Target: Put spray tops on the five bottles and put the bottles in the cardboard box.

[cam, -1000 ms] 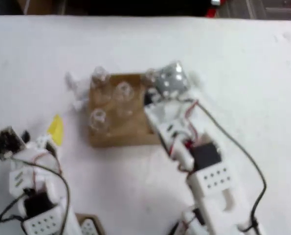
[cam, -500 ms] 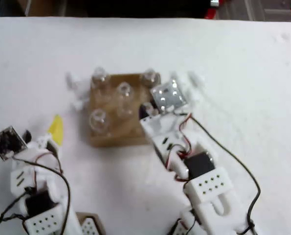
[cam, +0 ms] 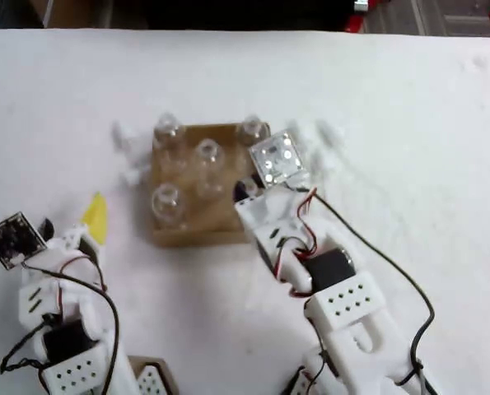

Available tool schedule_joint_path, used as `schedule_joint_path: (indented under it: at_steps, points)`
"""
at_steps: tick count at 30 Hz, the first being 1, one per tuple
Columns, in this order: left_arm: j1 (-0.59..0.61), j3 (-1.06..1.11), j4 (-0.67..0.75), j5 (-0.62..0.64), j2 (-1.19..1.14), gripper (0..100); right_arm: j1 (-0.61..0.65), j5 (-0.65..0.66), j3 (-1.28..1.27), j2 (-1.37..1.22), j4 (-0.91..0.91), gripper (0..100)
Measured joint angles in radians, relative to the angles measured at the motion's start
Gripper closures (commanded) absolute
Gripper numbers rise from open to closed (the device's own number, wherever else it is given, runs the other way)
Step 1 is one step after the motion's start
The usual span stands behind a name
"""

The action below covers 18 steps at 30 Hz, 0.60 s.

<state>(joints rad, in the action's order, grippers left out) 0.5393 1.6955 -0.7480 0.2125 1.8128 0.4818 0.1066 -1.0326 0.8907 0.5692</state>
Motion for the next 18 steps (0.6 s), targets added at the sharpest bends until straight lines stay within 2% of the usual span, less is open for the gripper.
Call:
schedule_joint_path:
  at_steps: [4, 13, 18]
  points:
    - [0.000, 0.000, 0.000, 0.000, 0.000, 67, 0.000, 0.000, 0.000, 0.000, 0.000, 86.8]
    - [0.000, 0.000, 0.000, 0.000, 0.000, 67, 0.005, 0.000, 0.005, 0.000, 0.006, 87.0]
    - [0.000, 0.000, 0.000, 0.000, 0.000, 67, 0.003, -0.008, 0.143, 0.009, 0.147, 86.9]
